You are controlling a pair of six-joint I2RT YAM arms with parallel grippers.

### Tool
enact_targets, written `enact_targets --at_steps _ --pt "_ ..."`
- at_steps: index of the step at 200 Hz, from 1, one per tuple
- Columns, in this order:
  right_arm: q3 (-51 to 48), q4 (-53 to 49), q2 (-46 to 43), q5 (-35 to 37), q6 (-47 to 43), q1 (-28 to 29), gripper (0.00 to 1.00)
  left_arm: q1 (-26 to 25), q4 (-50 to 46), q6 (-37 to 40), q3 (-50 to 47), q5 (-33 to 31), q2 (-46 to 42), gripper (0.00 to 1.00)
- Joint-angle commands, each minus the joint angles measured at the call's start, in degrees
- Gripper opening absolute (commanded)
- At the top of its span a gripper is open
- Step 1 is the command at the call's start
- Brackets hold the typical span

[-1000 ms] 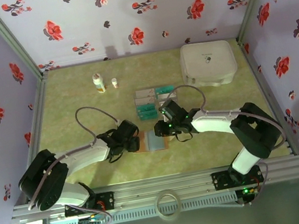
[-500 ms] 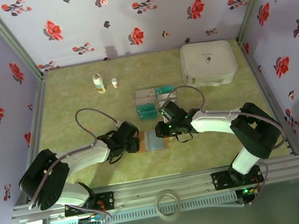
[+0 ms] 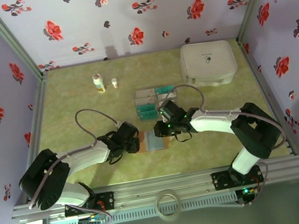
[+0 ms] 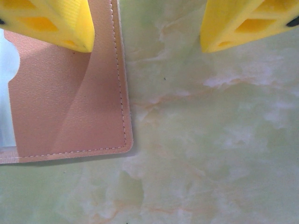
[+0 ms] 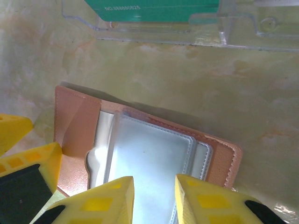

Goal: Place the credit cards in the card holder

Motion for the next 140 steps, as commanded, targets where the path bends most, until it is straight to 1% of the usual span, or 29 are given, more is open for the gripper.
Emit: enact_targets --at_steps 1,89,140 --pt "2.1 -1.7 -0.9 0.5 -1.2 0.7 0.28 -0.4 0.3 -0.6 -0.5 -1.8 0.8 0.62" --pt "3.2 -0.7 3.6 0.3 -1.4 0.6 0.28 -0.4 0.4 -0.8 -0.3 -1.8 0.9 0.62" --pt "2.4 2.0 6.9 -1.0 -0.5 0.7 0.28 -0.4 1.0 -0.5 -0.7 -1.7 0.3 0.62"
